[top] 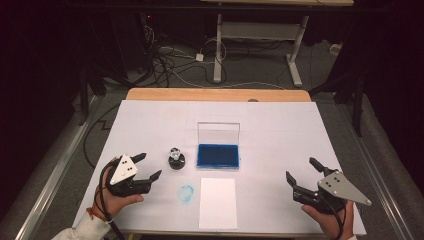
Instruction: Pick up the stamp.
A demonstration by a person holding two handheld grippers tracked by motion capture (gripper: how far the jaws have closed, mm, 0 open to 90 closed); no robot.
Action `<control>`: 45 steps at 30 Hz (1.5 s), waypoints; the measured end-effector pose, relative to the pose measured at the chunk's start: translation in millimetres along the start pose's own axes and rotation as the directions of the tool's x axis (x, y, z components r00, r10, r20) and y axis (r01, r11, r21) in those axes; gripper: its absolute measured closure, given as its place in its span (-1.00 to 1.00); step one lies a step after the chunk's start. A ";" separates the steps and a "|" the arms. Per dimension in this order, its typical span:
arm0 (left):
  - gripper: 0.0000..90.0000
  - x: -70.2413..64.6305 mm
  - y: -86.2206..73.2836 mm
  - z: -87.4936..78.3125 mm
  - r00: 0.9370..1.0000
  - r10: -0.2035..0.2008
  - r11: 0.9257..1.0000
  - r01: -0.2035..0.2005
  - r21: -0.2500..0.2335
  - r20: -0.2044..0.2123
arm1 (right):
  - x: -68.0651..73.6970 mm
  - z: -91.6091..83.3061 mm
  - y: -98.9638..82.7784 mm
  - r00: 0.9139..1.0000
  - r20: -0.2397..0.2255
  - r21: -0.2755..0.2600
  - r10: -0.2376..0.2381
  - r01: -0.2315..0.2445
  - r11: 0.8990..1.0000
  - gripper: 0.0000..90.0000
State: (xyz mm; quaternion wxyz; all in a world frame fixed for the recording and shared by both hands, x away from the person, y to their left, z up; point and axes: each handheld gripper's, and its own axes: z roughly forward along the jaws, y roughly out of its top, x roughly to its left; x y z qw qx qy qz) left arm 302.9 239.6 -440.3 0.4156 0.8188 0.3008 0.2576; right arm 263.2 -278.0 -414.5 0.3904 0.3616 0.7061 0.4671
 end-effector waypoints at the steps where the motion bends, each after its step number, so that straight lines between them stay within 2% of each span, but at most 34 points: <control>1: -0.45 0.5 -0.2 0.5 1.000 -0.001 1.000 0.001 0.001 0.003 | -0.3 0.4 0.3 1.000 0.003 -0.002 -0.005 0.005 1.000 -0.55; 2: -0.51 2.0 0.0 0.9 1.000 0.007 1.000 -0.007 -0.005 0.004 | -0.2 1.0 0.6 1.000 0.000 -0.001 -0.002 0.002 1.000 -0.54; 11: -0.51 7.3 0.6 2.3 0.999 -0.028 1.000 0.027 0.010 0.031 | 9.2 4.4 -1.0 0.999 -0.021 0.029 -0.029 0.029 0.999 -0.54; 14: -0.50 8.8 1.8 3.1 0.998 -0.037 0.998 0.034 0.050 0.049 | 10.1 6.2 -1.7 0.999 -0.030 0.030 -0.032 0.033 0.999 -0.54; 16: -0.50 12.7 2.9 5.1 0.993 -0.066 0.994 0.057 0.094 0.093 | 11.4 8.2 -2.5 0.999 -0.038 0.040 -0.029 0.031 0.999 -0.54; 17: -0.50 16.5 6.2 6.4 0.992 -0.077 0.989 0.063 0.134 0.099 | 13.4 9.9 -3.2 0.998 -0.048 0.047 -0.039 0.042 0.998 -0.54; 18: -0.50 16.5 6.2 6.4 0.992 -0.077 0.989 0.063 0.134 0.099 | 14.4 10.9 -3.5 0.998 -0.052 0.052 -0.047 0.050 0.997 -0.53; 21: -0.52 22.8 17.8 6.3 0.991 -0.079 0.982 0.057 0.181 0.112 | 17.9 14.1 -5.6 0.996 -0.072 0.068 -0.059 0.064 0.996 -0.53; 23: -0.51 25.3 29.0 5.6 0.988 -0.059 0.981 0.032 0.192 0.140 | 19.0 14.8 -6.2 0.995 -0.076 0.072 -0.066 0.071 0.995 -0.53; 26: -0.48 28.3 45.9 8.0 0.986 -0.034 0.971 -0.006 0.238 0.165 | 21.3 16.7 -6.9 0.993 -0.085 0.078 -0.080 0.087 0.993 -0.53; 29: -0.49 29.9 61.5 16.8 0.985 -0.007 0.958 -0.043 0.284 0.173 | 23.1 19.3 -8.2 0.992 -0.091 0.089 -0.083 0.091 0.992 -0.53; 30: -0.48 29.4 66.2 20.8 0.988 0.010 0.955 -0.055 0.291 0.156 | 24.9 20.7 -9.3 0.991 -0.097 0.101 -0.092 0.102 0.990 -0.53; 31: -0.44 28.8 70.0 25.6 0.989 0.037 0.948 -0.080 0.308 0.142 | 25.8 21.0 -9.7 0.990 -0.102 0.105 -0.102 0.113 0.988 -0.53; 32: -0.44 28.3 72.3 31.1 0.987 0.058 0.941 -0.104 0.321 0.149 | 26.8 21.2 -10.0 0.989 -0.101 0.110 -0.111 0.122 0.986 -0.53; 34: -0.43 29.6 75.6 43.2 0.982 0.030 0.932 -0.095 0.348 0.188 | 27.6 21.5 -10.5 0.987 -0.101 0.115 -0.123 0.134 0.984 -0.53; 36: -0.42 27.6 78.8 53.0 0.977 0.040 0.920 -0.118 0.375 0.209 | 27.4 21.7 -10.5 0.987 -0.103 0.116 -0.121 0.133 0.984 -0.53; 38: -0.28 25.1 82.3 60.2 0.978 0.052 0.915 -0.129 0.382 0.204 | 25.6 22.3 -10.6 0.988 -0.101 0.117 -0.118 0.129 0.985 -0.52; 40: -0.28 23.5 84.3 67.4 0.975 0.058 0.909 -0.141 0.393 0.215 | 24.9 22.5 -11.0 0.988 -0.104 0.117 -0.113 0.125 0.985 -0.51; 45: -0.26 26.8 82.9 84.1 0.973 0.023 0.899 -0.120 0.422 0.228 | 26.6 23.6 -11.7 0.987 -0.112 0.123 -0.116 0.130 0.984 -0.51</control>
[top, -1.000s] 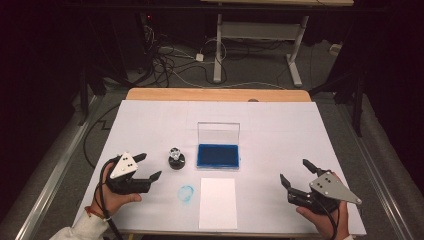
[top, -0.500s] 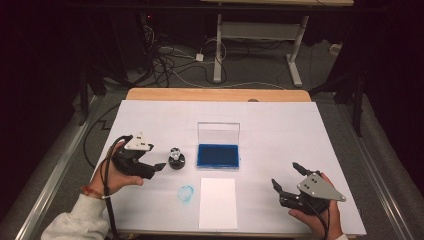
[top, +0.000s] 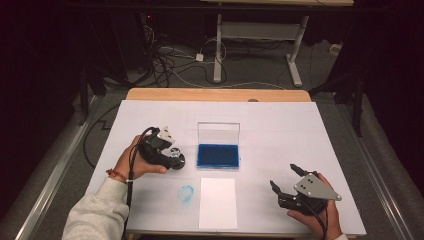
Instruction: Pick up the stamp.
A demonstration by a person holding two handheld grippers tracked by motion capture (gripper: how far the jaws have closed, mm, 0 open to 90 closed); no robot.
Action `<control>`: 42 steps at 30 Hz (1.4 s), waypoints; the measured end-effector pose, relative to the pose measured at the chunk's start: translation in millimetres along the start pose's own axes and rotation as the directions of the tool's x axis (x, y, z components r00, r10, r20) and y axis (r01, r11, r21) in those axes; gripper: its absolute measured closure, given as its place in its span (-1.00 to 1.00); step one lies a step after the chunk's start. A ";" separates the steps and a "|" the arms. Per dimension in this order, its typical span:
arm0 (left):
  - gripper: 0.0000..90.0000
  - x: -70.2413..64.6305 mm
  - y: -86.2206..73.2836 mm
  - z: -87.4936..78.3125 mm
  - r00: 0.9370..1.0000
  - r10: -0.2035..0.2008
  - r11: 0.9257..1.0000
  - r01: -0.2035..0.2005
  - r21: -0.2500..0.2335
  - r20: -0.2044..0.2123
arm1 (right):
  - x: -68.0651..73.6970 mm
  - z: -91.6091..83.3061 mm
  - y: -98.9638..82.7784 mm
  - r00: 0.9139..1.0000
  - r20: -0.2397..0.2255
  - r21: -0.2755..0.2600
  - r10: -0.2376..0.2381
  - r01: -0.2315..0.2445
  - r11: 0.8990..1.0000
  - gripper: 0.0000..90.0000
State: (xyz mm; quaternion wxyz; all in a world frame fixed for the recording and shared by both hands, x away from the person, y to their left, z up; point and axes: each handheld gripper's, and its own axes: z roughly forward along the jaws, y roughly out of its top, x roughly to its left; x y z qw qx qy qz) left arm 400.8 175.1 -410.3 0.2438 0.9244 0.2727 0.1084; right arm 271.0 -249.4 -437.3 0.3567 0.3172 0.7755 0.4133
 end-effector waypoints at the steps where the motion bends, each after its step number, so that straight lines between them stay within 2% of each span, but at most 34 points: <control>1: -0.25 1.6 0.1 2.3 1.000 -0.002 1.000 0.002 0.005 0.014 | 0.4 0.4 0.0 1.000 -0.003 0.002 0.000 0.000 1.000 -0.51; 4: -0.24 6.6 -1.0 6.3 0.999 -0.013 1.000 0.012 0.012 0.040 | 1.1 0.8 0.0 1.000 -0.003 0.005 -0.002 0.002 1.000 -0.51; 6: -0.23 9.5 -2.0 6.2 0.998 -0.017 1.000 0.018 -0.012 0.064 | 1.0 0.9 0.0 1.000 -0.003 0.005 -0.001 0.001 1.000 -0.51; 7: -0.21 10.7 -2.3 5.9 0.997 -0.020 0.999 0.022 -0.025 0.068 | 0.9 1.1 0.0 1.000 -0.001 0.006 -0.001 0.001 1.000 -0.51; 10: -0.17 12.3 -1.7 7.2 0.997 -0.017 1.000 0.019 -0.023 0.073 | 1.0 2.2 -0.9 1.000 -0.004 0.012 -0.004 0.004 1.000 -0.51; 11: -0.10 12.1 -1.4 8.4 0.997 -0.019 1.000 0.020 -0.021 0.069 | 1.3 2.8 -1.2 1.000 -0.003 0.015 -0.009 0.009 1.000 -0.51; 15: -0.05 12.3 0.6 11.3 0.999 -0.010 1.000 0.010 -0.007 0.047 | 1.9 2.7 -1.1 1.000 -0.004 0.016 -0.009 0.009 1.000 -0.51; 17: 0.00 12.1 1.5 12.4 0.999 -0.001 1.000 0.001 -0.002 0.054 | 2.4 3.4 -1.6 1.000 -0.008 0.025 -0.013 0.013 1.000 -0.51; 22: 0.05 10.7 3.4 15.0 0.999 0.001 1.000 -0.001 0.000 0.040 | 3.6 4.3 -2.1 1.000 -0.008 0.031 -0.025 0.025 0.999 -0.51; 23: 0.12 10.7 3.6 14.8 0.999 0.002 1.000 -0.001 -0.004 0.038 | 3.9 4.1 -1.9 1.000 -0.004 0.028 -0.026 0.026 0.999 -0.51; 27: 0.20 9.5 4.3 16.2 0.999 0.013 1.000 -0.012 -0.003 0.051 | 4.2 4.0 -2.1 1.000 -0.002 0.030 -0.027 0.027 0.999 -0.50; 31: 0.20 7.1 5.3 16.1 0.999 0.024 1.000 -0.024 0.004 0.034 | 4.2 4.1 -2.0 1.000 -0.002 0.029 -0.030 0.030 0.999 -0.50; 38: 0.21 4.3 3.1 17.4 1.000 0.018 1.000 -0.018 -0.025 0.020 | 4.0 1.0 -0.7 0.999 0.018 0.001 -0.032 0.032 0.999 -0.47; 42: 0.22 3.2 2.1 18.0 1.000 0.015 0.999 -0.014 -0.042 0.013 | 3.8 1.5 -1.1 0.999 0.022 0.006 -0.029 0.029 1.000 -0.47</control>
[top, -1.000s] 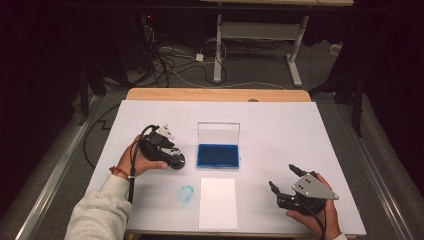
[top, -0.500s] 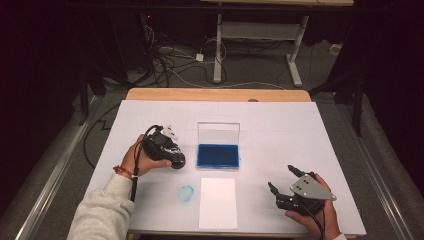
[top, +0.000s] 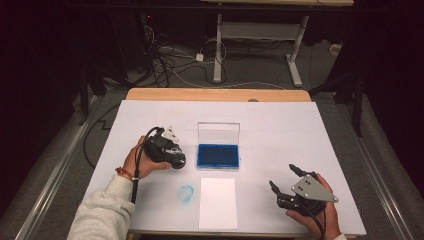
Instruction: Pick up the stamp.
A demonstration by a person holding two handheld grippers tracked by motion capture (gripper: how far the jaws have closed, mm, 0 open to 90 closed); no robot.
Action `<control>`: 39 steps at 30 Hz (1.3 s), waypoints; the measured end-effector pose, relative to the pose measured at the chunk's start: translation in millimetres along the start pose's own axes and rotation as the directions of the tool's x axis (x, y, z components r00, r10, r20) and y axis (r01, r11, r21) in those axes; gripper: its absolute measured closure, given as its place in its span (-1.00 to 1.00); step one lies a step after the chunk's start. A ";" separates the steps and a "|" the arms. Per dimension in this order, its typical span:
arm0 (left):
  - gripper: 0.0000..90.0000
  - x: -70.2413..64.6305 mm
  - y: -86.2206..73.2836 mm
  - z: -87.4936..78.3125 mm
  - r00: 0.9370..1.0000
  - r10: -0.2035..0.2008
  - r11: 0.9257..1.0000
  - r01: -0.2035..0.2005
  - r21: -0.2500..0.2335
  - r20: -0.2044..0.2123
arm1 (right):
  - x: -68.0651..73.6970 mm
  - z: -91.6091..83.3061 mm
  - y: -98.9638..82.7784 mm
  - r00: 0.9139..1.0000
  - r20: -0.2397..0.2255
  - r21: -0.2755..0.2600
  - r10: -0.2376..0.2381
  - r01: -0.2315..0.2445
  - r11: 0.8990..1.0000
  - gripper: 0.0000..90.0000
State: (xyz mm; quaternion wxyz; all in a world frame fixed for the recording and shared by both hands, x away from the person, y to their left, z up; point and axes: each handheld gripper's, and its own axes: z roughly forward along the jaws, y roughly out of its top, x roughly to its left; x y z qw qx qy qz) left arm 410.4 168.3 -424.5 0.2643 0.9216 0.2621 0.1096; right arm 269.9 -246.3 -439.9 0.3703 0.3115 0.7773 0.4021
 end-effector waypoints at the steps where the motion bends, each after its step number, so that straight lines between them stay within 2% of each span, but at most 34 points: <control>1: 0.22 -0.6 -0.2 -0.1 1.000 0.000 1.000 0.000 -0.001 -0.003 | 0.0 0.1 -0.1 1.000 0.000 0.001 -0.001 0.001 1.000 -0.47; 5: 0.22 -3.1 -1.2 -0.8 1.000 0.011 1.000 -0.011 -0.009 -0.018 | -0.1 -0.2 0.7 1.000 -0.002 -0.002 0.002 -0.002 1.000 -0.47; 8: 0.22 -4.2 -1.6 -2.5 1.000 0.014 1.000 -0.015 -0.019 -0.013 | -1.2 1.3 0.5 1.000 -0.003 -0.002 0.009 -0.009 1.000 -0.48; 14: 0.22 -7.5 -3.3 -12.5 1.000 0.018 0.998 -0.019 -0.055 -0.023 | -2.9 2.5 0.6 1.000 0.001 -0.013 0.015 -0.015 1.000 -0.47; 18: 0.22 -9.3 -4.0 -19.2 0.999 0.020 0.996 -0.024 -0.082 -0.049 | -3.1 1.7 -1.9 1.000 0.002 -0.004 0.015 -0.015 1.000 -0.48; 22: 0.22 -11.5 -3.4 -21.1 0.999 0.027 0.995 -0.030 -0.091 -0.044 | -6.0 -2.4 -3.1 1.000 0.016 -0.023 0.026 -0.026 0.999 -0.48; 31: 0.22 -24.8 -3.7 -32.8 0.996 0.033 0.988 -0.045 -0.145 -0.079 | -5.3 -2.8 -1.9 1.000 0.012 -0.033 0.023 -0.023 0.999 -0.51; 34: 0.22 -28.2 -3.1 -36.6 0.996 0.037 0.986 -0.049 -0.162 -0.076 | -4.1 -2.4 -1.4 1.000 0.012 -0.029 0.009 -0.009 1.000 -0.50; 39: 0.22 -36.1 -3.5 -40.7 0.996 0.060 0.985 -0.071 -0.157 -0.073 | -2.9 -0.9 0.6 1.000 0.004 -0.036 0.004 -0.004 0.999 -0.50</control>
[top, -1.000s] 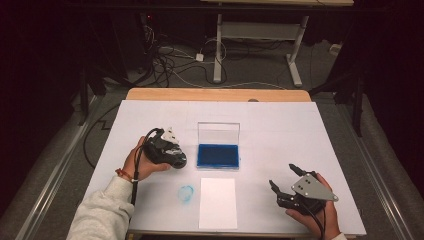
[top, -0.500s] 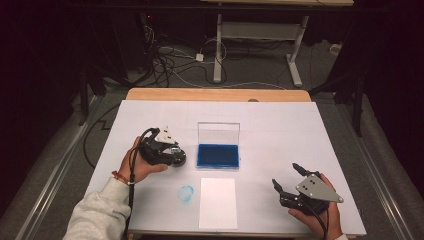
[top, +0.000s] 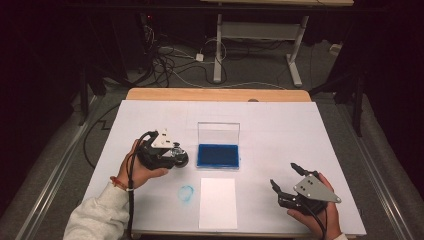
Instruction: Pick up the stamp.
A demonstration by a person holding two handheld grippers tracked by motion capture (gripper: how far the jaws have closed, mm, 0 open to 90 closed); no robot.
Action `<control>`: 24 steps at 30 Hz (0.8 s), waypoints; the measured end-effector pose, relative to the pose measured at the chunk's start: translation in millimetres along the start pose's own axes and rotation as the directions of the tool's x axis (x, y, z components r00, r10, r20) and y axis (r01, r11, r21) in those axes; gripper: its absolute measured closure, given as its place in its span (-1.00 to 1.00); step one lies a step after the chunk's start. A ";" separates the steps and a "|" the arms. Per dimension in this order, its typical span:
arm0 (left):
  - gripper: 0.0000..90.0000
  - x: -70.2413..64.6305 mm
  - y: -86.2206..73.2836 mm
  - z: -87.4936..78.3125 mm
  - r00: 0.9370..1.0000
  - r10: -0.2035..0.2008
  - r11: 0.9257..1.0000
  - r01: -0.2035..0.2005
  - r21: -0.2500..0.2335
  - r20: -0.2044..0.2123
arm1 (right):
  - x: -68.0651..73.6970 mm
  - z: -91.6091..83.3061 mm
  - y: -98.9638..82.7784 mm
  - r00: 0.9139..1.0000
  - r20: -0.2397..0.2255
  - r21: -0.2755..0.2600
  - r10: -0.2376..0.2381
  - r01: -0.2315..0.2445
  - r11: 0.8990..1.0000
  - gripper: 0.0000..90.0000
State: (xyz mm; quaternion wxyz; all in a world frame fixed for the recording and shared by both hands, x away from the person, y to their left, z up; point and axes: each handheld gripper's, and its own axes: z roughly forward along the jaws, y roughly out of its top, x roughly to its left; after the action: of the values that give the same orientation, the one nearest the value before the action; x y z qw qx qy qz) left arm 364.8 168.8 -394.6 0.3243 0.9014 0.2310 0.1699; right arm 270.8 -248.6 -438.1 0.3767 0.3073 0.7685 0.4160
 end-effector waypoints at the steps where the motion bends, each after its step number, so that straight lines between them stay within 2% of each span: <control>1: 0.22 -1.5 -0.3 -0.8 1.000 0.001 1.000 -0.001 -0.002 0.002 | 0.0 1.0 0.4 1.000 -0.002 -0.002 0.001 -0.001 1.000 -0.50; 8: 0.22 -7.8 -4.1 -4.1 1.000 0.002 1.000 -0.002 -0.002 0.011 | -0.9 8.9 4.8 1.000 -0.018 -0.031 0.000 -0.001 1.000 -0.49; 11: 0.22 -8.3 -6.1 -6.2 1.000 -0.002 1.000 0.002 -0.007 0.001 | -0.2 14.1 5.9 0.999 -0.035 -0.026 -0.001 0.000 1.000 -0.50; 19: 0.22 -9.1 -10.5 -9.4 1.000 -0.008 1.000 0.008 -0.005 0.010 | 3.7 18.7 8.3 0.998 -0.064 -0.017 -0.024 0.023 1.000 -0.50; 24: 0.22 -9.4 -11.5 -9.9 1.000 -0.004 1.000 0.004 -0.001 0.010 | 4.8 20.9 9.6 0.997 -0.066 -0.018 -0.032 0.031 0.999 -0.50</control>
State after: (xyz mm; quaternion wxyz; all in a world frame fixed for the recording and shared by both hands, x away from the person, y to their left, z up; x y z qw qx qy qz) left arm 348.9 176.7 -396.5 0.3264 0.9016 0.2311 0.1647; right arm 287.2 -231.9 -439.0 0.3601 0.2780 0.7816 0.4268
